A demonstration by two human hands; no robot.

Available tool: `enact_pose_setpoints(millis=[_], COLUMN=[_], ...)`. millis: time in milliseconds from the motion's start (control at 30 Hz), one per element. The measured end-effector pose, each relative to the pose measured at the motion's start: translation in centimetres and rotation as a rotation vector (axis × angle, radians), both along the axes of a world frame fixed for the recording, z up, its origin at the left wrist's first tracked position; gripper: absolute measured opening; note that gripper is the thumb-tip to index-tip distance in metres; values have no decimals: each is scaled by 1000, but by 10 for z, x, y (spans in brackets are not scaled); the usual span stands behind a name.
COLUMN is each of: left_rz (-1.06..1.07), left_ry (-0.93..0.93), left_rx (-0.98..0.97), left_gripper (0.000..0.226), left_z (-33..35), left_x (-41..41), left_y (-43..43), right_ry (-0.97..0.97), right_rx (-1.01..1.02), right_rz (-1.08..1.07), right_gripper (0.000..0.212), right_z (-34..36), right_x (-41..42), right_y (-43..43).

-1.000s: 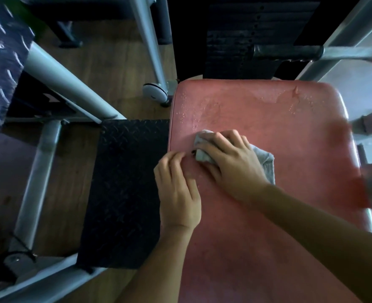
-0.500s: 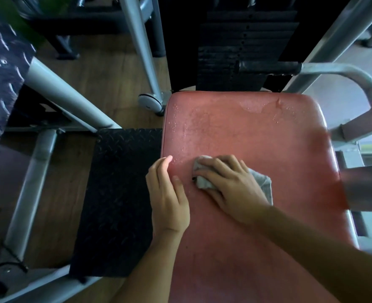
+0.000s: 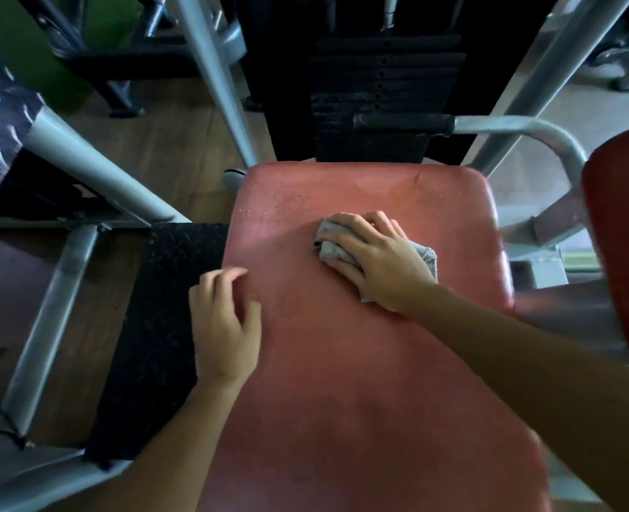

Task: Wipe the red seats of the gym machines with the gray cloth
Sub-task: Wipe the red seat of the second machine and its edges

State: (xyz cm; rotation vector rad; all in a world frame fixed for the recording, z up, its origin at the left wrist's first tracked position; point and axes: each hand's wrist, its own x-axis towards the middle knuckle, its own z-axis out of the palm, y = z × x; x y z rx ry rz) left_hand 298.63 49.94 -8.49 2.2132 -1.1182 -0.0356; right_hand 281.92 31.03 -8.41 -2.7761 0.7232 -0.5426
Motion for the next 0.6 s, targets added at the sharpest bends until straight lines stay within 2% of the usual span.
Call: enact_pose_setpoints(millis=[133, 267, 367, 433, 533, 600], left_rz=[193, 51, 142, 175, 135, 145], left_ry=[-63, -120, -76, -100, -158, -167], left_rx=[90, 57, 79, 124, 152, 157], left_gripper=[24, 38, 47, 46, 45, 45], left_z=[13, 11, 2, -5, -10, -10], left_x=[-4, -7, -17, -27, -29, -27], left_y=[-47, -127, -156, -155, -154, -157], right_ry=[87, 41, 25, -11, -215, -276], right_rx=[-41, 6, 44, 157, 488, 634], right_rz=[33, -129, -241, -257, -284, -348], right_gripper=[48, 50, 52, 49, 40, 31], right_z=[5, 7, 11, 15, 24, 32], right_x=[-53, -75, -70, -66, -60, -59], right_y=[-48, -83, -94, -102, -121, -130])
